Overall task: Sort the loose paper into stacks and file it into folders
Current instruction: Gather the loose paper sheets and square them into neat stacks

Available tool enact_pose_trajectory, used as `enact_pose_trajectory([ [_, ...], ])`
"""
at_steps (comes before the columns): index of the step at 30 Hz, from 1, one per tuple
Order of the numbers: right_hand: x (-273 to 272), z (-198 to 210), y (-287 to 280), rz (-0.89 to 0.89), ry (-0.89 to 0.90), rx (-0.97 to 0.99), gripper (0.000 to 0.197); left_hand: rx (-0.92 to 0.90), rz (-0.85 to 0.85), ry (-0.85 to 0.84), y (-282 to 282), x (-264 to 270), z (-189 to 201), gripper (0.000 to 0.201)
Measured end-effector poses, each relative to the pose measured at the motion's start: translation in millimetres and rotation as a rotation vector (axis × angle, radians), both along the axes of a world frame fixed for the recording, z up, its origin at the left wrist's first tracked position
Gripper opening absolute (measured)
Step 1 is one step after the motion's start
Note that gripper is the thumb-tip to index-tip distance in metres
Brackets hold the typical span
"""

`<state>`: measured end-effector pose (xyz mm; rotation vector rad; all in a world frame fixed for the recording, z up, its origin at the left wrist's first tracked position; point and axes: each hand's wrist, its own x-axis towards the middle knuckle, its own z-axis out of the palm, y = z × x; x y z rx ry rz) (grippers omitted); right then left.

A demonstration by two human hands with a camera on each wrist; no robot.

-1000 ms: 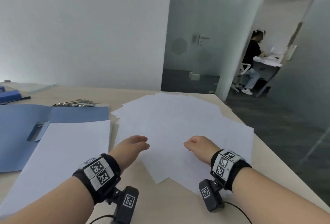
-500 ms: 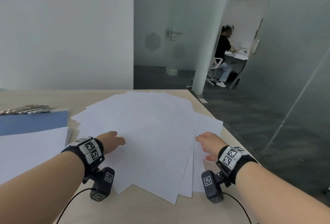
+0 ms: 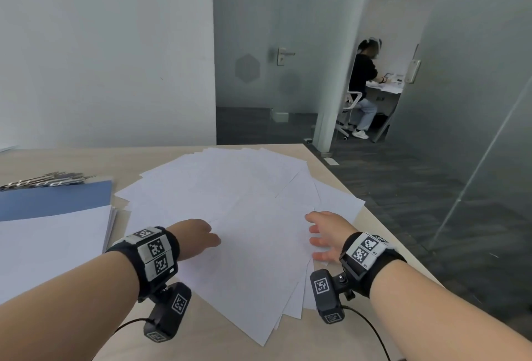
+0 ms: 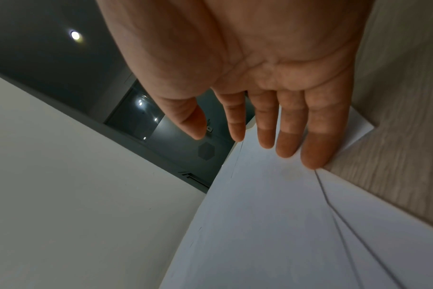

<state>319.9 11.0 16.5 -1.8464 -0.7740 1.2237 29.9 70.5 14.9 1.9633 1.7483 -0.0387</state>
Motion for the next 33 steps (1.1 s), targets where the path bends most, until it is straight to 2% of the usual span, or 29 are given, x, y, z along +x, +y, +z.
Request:
enact_pose_trajectory([
  [5, 2.7, 1.7, -2.8, -0.069, 0.005, -0.005, 0.036, -0.060, 0.047, -0.055, -2.5, 3.6, -6.8, 0.067],
  [10, -1.1, 4.6, -3.5, -0.088, 0.107, -0.019, 0.040, -0.079, 0.025, -0.103, -11.4, 16.7, 1.5, 0.064],
  [17, -4.7, -1.0, -1.6, -0.071, 0.114, 0.006, 0.042, -0.085, 0.205, -0.244, -8.9, 13.3, -3.9, 0.072],
  [22, -8.0, 1.2, -1.0, -0.083, 0.141, 0.010, 0.041, -0.115, 0.171, -0.204, -3.1, 17.8, -6.0, 0.056],
  [28, -7.0, -2.3, -1.3, -0.070, 0.136, 0.021, 0.040, -0.108, 0.191, -0.194, -1.2, 19.3, -10.3, 0.045],
  [33, -8.8, -2.1, -4.2, -0.071, 0.120, 0.014, 0.038, -0.103, 0.173, -0.232, -3.8, 23.1, -4.6, 0.045],
])
